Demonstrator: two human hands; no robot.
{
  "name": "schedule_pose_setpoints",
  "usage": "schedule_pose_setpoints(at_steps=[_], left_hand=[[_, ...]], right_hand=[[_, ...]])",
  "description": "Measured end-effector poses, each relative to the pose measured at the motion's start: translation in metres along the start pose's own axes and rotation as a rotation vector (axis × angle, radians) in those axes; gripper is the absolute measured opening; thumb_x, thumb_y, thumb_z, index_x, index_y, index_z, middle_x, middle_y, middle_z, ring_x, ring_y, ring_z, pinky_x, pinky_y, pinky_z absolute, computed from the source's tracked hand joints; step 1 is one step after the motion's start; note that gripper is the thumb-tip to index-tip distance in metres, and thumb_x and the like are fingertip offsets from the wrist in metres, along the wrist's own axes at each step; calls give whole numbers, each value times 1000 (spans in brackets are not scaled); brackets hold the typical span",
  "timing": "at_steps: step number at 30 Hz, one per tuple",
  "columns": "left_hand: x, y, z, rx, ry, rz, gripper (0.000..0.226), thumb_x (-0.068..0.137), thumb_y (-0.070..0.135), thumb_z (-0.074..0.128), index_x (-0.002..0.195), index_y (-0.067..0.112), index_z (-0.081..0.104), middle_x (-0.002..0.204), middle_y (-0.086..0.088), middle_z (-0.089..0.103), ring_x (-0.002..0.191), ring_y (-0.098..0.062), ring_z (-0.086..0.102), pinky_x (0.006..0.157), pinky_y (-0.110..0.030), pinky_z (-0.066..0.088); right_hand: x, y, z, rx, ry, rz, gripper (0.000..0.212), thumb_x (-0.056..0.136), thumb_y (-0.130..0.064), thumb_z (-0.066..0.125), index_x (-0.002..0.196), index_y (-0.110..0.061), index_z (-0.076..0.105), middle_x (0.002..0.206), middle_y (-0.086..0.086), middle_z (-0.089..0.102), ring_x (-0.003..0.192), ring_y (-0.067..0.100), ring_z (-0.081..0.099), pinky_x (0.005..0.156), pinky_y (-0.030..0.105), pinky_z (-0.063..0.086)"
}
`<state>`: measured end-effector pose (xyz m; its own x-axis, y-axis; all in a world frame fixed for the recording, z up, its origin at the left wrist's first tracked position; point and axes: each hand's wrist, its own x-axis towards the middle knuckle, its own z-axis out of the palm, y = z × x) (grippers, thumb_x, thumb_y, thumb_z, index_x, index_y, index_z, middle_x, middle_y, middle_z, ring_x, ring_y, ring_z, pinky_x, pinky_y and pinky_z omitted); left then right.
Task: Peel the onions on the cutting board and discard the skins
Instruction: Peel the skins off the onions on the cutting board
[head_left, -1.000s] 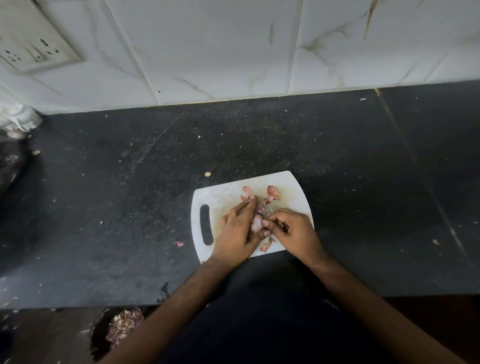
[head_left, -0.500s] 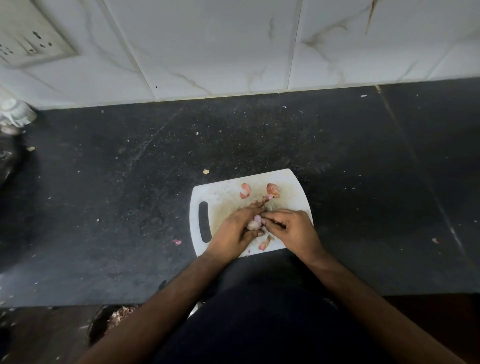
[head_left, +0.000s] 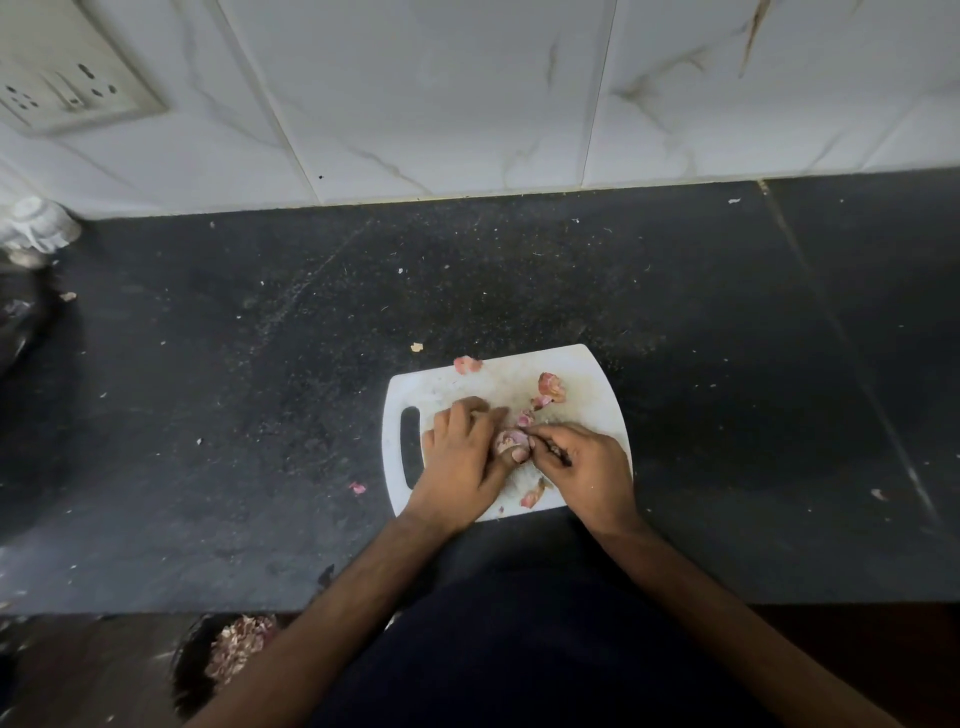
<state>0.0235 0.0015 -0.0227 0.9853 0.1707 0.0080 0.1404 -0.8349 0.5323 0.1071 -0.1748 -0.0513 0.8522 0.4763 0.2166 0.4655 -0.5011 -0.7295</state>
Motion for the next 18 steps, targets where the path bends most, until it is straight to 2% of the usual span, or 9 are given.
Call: schedule_pose_setpoints(at_steps=[2,5,9,13,15,18], left_hand=[[4,0,-5,49,-2,-46,61,89,73,48,130,29,60,120,6,52,109,-13,47,92,-35,37],[8,0,-14,-137,-55,7,47,89,53,71,125,22,68,104,7,59,94,-11,59,89,-36,51],[8,2,-15,-162,-132,89,48,90,32,76,134,18,63,113,1,55,103,-16,58,94,-24,48],[6,2,-11,-206,-102,60,53,88,25,79,137,15,62,118,-2,57,109,-17,57,98,-19,43],[6,2,-12,-231,-94,39,53,86,24,81,135,14,64,118,-2,59,109,-17,59,99,-22,46],[6,4,-13,-279,-100,4,53,84,22,83,133,13,66,113,-2,59,104,-19,61,93,-34,55]], right_hand=[[-1,0,0,-3,-17,-31,26,94,-36,64,114,-25,76,103,-8,76,91,9,71,76,36,60],[2,-1,-5,69,-83,-27,32,95,-45,57,115,-27,74,104,-12,75,95,6,70,80,34,59],[4,0,-10,133,-135,-35,35,94,-45,62,118,-24,76,106,-9,78,96,4,72,84,34,59],[-2,4,-8,61,-103,-174,35,98,-39,59,119,-16,76,100,-4,77,87,12,72,73,37,60],[-5,4,-5,-34,-51,-246,35,97,-36,58,116,-13,77,96,-1,76,84,17,71,68,37,60],[-6,4,-3,-104,6,-304,36,99,-35,55,113,-11,78,87,-1,74,76,19,70,61,35,59]])
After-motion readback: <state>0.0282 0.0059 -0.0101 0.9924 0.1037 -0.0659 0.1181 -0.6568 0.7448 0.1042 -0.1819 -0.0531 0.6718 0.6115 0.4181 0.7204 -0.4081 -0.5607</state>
